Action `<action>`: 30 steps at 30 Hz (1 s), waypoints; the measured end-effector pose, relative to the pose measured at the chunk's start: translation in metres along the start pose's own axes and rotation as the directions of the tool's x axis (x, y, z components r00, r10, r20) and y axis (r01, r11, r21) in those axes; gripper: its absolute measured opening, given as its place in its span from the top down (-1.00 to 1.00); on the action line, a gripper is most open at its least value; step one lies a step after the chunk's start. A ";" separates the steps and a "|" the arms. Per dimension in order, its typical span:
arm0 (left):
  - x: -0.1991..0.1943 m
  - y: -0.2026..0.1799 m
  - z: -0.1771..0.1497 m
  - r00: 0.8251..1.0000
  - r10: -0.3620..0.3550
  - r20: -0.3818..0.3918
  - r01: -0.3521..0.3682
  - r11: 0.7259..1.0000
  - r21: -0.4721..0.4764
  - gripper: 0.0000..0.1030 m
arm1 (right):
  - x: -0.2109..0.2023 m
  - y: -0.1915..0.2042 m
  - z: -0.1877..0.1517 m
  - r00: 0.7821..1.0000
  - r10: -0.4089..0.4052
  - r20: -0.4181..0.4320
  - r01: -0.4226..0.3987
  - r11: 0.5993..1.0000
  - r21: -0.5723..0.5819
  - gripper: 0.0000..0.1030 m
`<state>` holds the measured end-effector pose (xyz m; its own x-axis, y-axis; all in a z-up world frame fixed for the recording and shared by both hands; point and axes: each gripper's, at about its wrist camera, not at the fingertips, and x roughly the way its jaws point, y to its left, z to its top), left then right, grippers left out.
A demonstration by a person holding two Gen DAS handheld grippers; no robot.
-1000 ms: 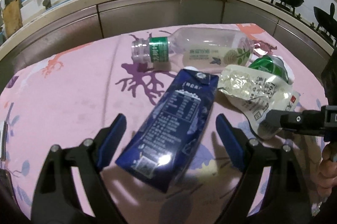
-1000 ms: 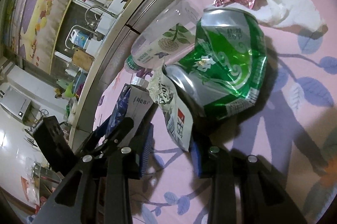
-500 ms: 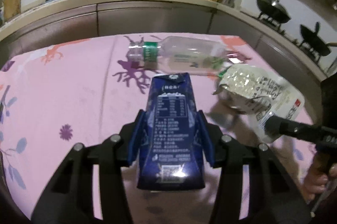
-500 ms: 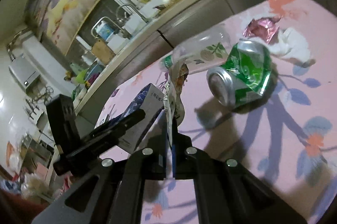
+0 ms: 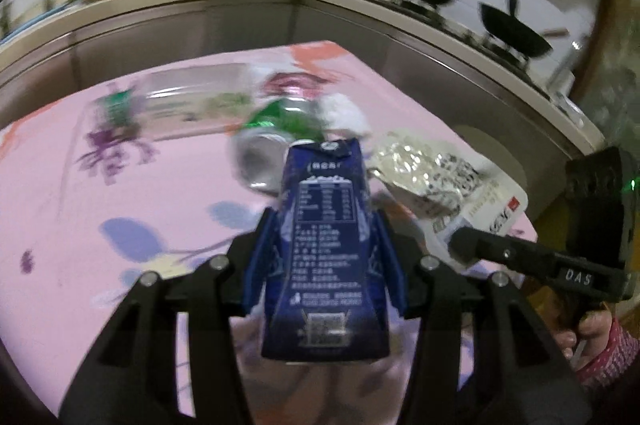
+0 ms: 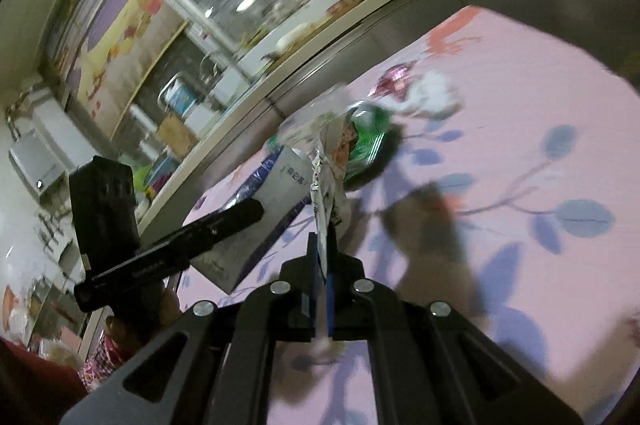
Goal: Collect trash
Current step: 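Carry the white bag and blue carton over the white bin and open both tools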
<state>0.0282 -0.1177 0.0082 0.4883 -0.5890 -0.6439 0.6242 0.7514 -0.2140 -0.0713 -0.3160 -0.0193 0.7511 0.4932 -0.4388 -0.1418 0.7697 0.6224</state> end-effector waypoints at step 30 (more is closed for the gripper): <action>0.264 -0.280 0.102 0.928 -0.193 -0.319 0.290 0.912 0.290 0.08 | -0.145 -0.231 0.048 0.850 -0.456 0.264 0.337 0.856 0.392 0.97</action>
<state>0.0442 -0.5141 -0.0268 0.1376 -0.5969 -0.7904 0.8877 0.4284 -0.1689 -0.1166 -0.5843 -0.0685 0.8734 -0.0385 -0.4855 0.3846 0.6661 0.6390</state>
